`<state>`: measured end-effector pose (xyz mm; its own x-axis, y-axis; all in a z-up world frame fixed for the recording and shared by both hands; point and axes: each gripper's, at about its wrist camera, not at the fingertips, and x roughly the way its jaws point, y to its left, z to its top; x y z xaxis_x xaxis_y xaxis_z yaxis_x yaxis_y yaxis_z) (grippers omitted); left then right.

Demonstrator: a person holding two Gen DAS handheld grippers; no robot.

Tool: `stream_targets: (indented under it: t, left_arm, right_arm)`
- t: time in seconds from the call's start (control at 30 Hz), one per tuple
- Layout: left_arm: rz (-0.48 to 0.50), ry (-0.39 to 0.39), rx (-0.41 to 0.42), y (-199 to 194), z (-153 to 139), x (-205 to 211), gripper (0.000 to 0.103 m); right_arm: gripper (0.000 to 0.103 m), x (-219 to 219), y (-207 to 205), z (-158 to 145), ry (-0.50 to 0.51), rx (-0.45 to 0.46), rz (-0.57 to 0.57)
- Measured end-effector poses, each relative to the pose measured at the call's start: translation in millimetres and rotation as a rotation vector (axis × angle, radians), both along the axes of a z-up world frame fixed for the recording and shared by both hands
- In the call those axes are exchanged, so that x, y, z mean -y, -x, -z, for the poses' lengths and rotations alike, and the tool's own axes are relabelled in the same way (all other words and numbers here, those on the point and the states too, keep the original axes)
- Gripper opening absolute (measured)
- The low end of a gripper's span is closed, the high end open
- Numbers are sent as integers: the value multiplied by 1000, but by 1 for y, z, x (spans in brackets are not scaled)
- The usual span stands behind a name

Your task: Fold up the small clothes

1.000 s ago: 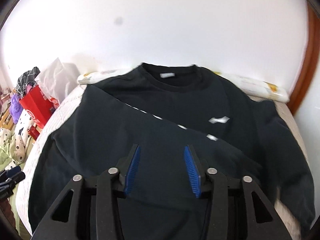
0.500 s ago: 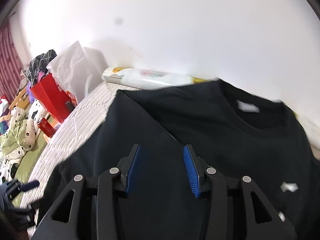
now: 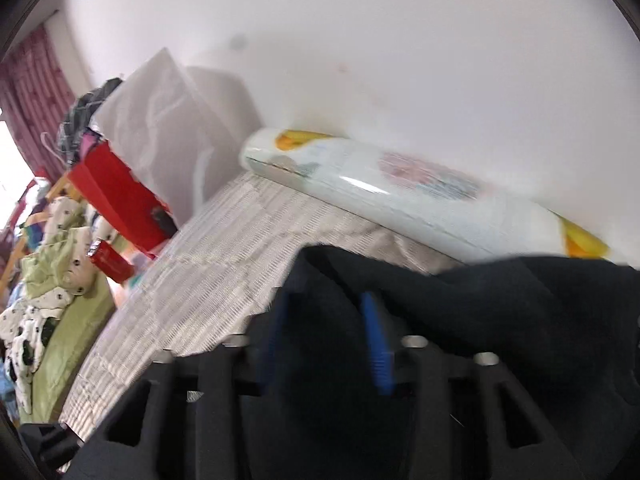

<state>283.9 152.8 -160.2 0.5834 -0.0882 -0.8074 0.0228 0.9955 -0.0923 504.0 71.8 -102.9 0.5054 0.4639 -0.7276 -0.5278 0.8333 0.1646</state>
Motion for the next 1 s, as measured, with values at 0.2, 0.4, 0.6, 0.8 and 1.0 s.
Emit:
stream_targets:
  t: [0.2, 0.4, 0.6, 0.8, 1.0]
  left_arm:
    - [-29, 41, 35, 2, -5, -10, 7]
    - [-35, 58, 7, 0, -1, -17, 8]
    - [-37, 43, -21, 1, -4, -14, 10]
    - [-34, 29, -53, 18, -10, -12, 16]
    - [-24, 87, -54, 48, -15, -3, 39]
  right_arm:
    - [9, -8, -12, -6, -76, 18, 11]
    - [9, -32, -29, 17, -25, -7, 26]
    - [25, -17, -22, 6, -60, -30, 52]
    - [46, 49, 31, -22, 12, 25, 143]
    - [55, 181, 116, -32, 139, 94, 302]
